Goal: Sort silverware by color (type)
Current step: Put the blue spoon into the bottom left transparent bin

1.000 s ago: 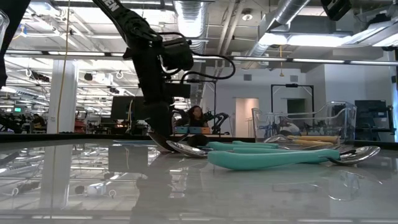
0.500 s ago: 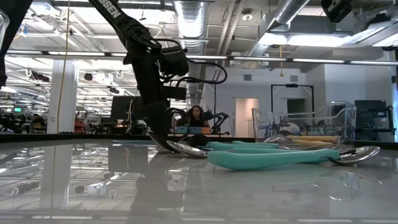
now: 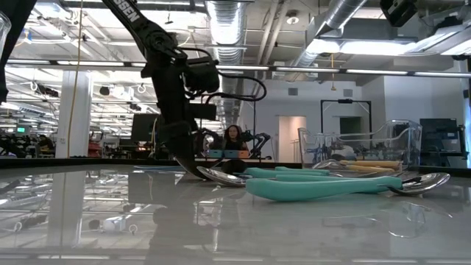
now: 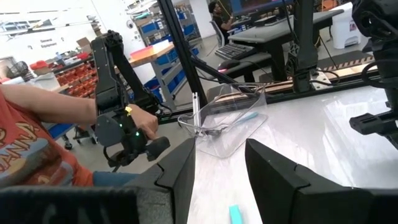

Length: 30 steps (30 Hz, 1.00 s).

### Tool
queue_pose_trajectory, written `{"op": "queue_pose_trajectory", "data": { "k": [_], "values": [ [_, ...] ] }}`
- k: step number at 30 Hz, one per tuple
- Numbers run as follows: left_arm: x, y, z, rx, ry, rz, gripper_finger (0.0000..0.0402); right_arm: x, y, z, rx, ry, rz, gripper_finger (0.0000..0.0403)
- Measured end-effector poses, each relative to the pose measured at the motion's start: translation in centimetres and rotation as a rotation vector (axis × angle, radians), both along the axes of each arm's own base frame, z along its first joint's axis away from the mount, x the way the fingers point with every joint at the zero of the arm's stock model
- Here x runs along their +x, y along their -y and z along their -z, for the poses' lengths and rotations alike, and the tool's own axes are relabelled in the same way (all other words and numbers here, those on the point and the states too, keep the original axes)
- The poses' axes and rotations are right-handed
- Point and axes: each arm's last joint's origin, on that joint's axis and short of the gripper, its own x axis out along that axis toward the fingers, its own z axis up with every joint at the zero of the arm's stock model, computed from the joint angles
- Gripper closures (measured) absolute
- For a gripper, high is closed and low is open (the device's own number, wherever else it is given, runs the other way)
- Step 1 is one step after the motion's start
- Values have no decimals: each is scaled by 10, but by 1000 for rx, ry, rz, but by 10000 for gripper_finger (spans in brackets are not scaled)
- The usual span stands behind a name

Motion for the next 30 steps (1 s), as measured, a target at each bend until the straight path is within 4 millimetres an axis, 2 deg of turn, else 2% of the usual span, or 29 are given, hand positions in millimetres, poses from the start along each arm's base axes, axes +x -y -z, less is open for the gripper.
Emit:
{"op": "queue_pose_trajectory", "data": {
  "k": [11,28,30],
  "values": [
    [0,2,2,-66,16,32,202,0,0,0,1,2,0,237],
    [-1,2,3,-52,-2,-5,388,0,0,0,2,2,0,237],
    [-1,2,3,-46,-4,-7,395,0,0,0,2,2,0,237]
  ]
}}
